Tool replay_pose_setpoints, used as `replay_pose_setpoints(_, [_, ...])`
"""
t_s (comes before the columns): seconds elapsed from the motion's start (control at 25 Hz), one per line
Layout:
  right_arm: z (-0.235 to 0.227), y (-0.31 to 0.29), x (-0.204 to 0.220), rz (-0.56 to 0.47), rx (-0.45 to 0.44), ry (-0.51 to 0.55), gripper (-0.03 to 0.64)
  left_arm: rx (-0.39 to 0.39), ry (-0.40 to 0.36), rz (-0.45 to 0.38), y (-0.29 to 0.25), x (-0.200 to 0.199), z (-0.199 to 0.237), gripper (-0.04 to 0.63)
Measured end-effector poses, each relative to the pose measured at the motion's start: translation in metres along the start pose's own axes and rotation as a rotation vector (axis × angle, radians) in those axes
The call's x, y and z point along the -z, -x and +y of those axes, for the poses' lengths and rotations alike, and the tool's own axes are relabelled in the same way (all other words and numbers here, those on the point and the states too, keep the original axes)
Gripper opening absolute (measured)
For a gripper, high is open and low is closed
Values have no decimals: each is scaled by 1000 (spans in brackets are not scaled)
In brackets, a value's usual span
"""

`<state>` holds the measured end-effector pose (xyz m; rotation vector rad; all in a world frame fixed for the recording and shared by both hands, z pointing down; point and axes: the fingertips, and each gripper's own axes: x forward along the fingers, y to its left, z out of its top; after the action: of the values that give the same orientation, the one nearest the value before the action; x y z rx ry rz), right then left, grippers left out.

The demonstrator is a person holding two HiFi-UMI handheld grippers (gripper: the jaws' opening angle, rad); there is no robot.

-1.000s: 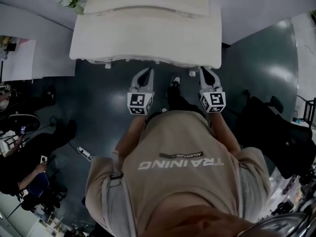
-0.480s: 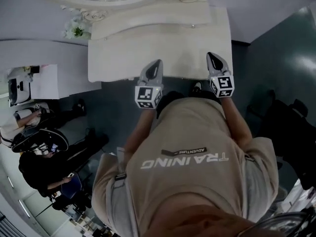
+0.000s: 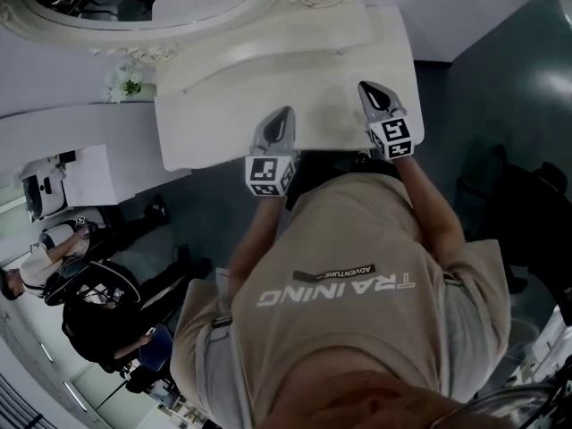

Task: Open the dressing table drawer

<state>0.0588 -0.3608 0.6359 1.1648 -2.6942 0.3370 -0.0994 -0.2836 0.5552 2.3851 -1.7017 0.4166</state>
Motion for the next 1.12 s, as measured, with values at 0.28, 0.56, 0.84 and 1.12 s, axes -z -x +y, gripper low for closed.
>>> replay_pose_setpoints(0.28, [-5, -52, 14, 87, 79, -57, 101, 49, 3, 4, -7, 6, 23, 8])
replay_pose_setpoints(0.56, [-18, -117, 25, 178, 202, -116, 202, 54, -12, -2, 6, -2, 82, 8])
replay_pose_setpoints(0.84, [-26, -154, 39, 271, 310, -151, 202, 37, 30, 8, 21, 10, 144, 8])
replay_pose_setpoints(1.12, [-31, -163, 46, 282, 453, -177, 103, 72, 36, 3, 22, 25, 201, 8])
